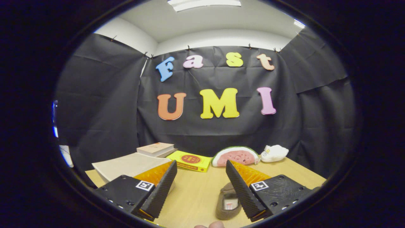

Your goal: Open the storage box then place both shoes into the box .Put the left shoe in first, then the right shoe, with the right side of both shoes facing outward in a uniform manner.

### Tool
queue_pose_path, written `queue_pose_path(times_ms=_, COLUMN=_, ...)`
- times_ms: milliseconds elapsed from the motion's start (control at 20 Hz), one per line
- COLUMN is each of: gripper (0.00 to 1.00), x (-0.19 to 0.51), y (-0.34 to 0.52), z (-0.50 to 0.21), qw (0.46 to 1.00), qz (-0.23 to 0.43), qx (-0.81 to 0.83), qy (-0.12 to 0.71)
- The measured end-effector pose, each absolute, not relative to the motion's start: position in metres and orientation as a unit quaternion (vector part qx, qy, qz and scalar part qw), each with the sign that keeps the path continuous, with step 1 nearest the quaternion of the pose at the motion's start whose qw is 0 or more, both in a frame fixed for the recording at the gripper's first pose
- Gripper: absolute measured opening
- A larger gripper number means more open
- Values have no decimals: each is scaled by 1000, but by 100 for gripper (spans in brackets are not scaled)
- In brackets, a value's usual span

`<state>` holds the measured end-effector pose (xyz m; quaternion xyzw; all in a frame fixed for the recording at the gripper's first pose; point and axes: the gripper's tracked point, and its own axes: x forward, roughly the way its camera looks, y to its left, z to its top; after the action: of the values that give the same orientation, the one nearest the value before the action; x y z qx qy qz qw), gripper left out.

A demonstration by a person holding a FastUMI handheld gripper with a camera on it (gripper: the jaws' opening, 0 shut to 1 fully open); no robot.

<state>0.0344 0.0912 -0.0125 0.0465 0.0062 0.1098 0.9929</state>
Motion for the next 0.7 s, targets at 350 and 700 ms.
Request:
queue_pose_path(times_ms=350, gripper=96, x=46, y=168, z=-33, qw=968, qz=215, qx=125, qy=40)
queue_pose_path(times_ms=700, gripper=95, x=58, y=228, z=-96, qw=929, qz=271, qx=209, qy=140)
